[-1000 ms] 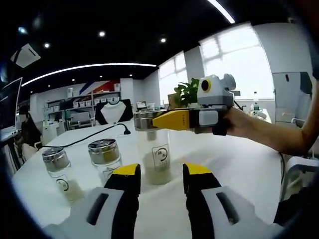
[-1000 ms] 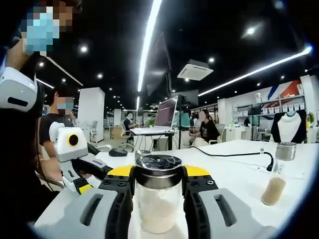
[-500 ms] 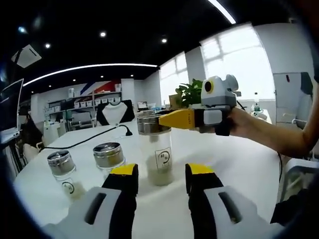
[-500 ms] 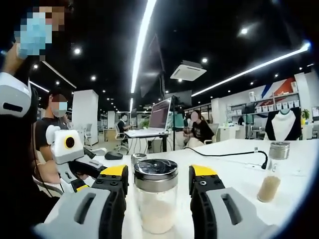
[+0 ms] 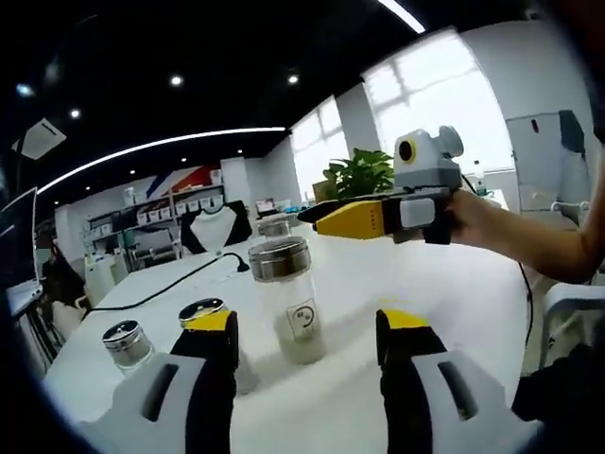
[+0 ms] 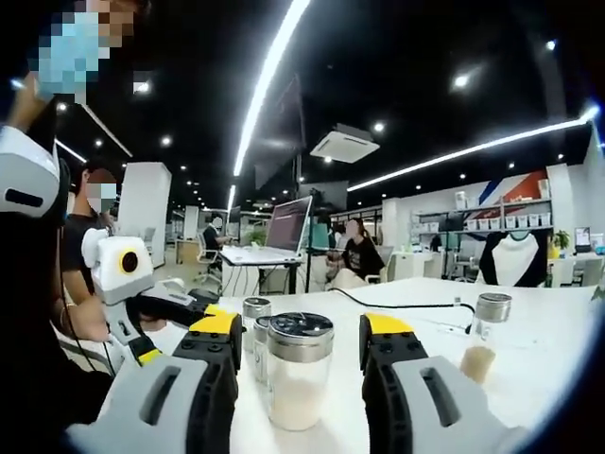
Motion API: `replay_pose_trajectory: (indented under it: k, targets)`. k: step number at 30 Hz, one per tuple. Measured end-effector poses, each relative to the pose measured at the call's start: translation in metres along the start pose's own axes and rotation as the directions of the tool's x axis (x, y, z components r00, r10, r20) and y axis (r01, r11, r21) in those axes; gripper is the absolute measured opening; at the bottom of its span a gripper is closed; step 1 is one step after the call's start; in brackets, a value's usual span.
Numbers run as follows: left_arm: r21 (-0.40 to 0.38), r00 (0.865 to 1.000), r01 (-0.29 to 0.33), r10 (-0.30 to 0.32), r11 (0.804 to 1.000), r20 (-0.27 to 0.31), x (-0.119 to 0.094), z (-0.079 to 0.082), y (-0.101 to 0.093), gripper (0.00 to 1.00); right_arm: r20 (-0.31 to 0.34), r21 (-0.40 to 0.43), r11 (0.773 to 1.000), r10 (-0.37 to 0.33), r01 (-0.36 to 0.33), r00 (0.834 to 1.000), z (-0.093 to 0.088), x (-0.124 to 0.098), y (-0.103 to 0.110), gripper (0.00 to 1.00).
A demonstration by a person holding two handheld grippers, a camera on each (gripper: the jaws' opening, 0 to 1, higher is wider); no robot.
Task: Rotate the seasoning bottle until the label or dispensing opening points toward the visible target arrow and the bottle remains upright within the marked orientation range
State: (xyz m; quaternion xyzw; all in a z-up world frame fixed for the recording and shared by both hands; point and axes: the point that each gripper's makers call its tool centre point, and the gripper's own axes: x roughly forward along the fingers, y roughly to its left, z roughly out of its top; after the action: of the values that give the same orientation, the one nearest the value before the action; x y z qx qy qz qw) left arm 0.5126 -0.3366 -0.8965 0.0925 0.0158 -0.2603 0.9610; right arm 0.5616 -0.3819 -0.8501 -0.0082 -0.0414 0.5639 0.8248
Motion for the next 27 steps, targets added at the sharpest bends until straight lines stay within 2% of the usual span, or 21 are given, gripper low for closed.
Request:
replay_pose_trajectory:
  k: [2,5,8,14,22,27]
  targets:
    - [-0.032,1.0,0.001,0.0,0.999,0.026,0.0,0.006,0.001,0.68,-0.008,-0.001,1.0,-0.011,0.011,1.0,0.001,-0.006,0.002,0.53]
    - [-0.075,0.999,0.004,-0.002,0.997,0.036,0.0,0.011,0.004,0.75,-0.01,-0.008,0.999,-0.031,0.031,0.999,0.003,-0.012,0.004,0.56]
    - [-0.085,1.0,-0.001,0.004,0.996,0.031,0.0,0.011,0.006,0.82,-0.019,-0.02,0.999,-0.049,0.049,0.999,0.003,-0.016,0.005,0.59]
    - [-0.091,1.0,-0.011,0.014,0.996,0.028,-0.005,0.013,0.011,0.88,-0.036,-0.021,0.997,-0.072,0.071,0.997,-0.002,-0.024,0.001,0.63]
    - [-0.06,0.999,-0.026,0.027,0.998,0.021,-0.01,0.013,0.017,0.93,-0.051,-0.008,0.995,-0.097,0.097,0.994,-0.01,-0.035,0.014,0.64]
    - [-0.058,1.0,-0.018,0.019,0.998,0.023,-0.014,0.012,0.018,0.96,-0.054,0.033,0.993,-0.111,0.113,0.992,-0.019,-0.043,0.018,0.65]
